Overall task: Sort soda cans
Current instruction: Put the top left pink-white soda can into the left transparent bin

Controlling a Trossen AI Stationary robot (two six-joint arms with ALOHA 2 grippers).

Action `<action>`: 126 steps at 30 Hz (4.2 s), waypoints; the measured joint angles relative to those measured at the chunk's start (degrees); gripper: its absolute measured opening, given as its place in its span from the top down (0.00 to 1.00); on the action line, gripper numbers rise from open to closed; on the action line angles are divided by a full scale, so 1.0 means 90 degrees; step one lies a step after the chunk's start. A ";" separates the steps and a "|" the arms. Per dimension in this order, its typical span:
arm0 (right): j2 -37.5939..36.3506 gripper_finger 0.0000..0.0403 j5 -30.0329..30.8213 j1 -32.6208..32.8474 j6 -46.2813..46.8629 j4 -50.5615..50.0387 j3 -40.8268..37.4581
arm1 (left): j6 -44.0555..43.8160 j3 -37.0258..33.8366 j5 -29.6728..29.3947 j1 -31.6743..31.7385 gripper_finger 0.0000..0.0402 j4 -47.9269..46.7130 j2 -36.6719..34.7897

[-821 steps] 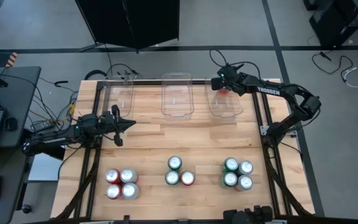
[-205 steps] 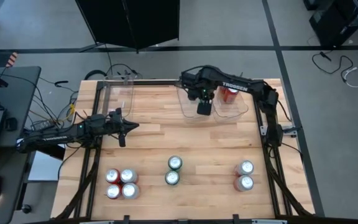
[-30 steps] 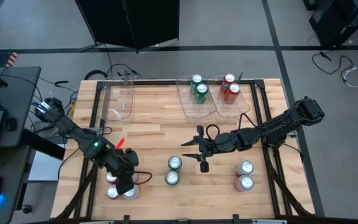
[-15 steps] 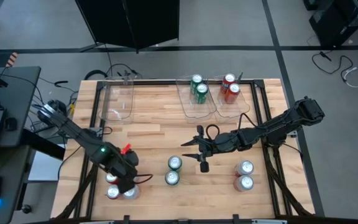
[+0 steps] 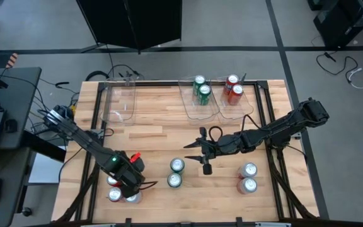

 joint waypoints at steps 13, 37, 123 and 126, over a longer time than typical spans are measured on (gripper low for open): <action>0.0002 0.59 0.0000 0.0000 -0.0005 -0.0041 0.0000 | 0.0865 0.0085 -0.0445 0.0827 0.29 -0.0425 -0.0057; 0.0002 0.60 -0.0001 -0.0002 -0.0017 -0.0199 0.0001 | 0.3342 0.2945 -0.1194 0.7134 0.29 -0.2903 -0.0414; 0.0002 0.61 -0.0024 -0.0005 -0.0017 -0.0466 0.0002 | 0.6810 0.1321 -0.2210 1.0450 0.11 0.0393 0.1129; 0.0002 0.60 -0.0024 -0.0005 -0.0015 -0.0468 0.0002 | 0.6837 0.1321 -0.2220 1.0448 0.11 0.0386 0.1129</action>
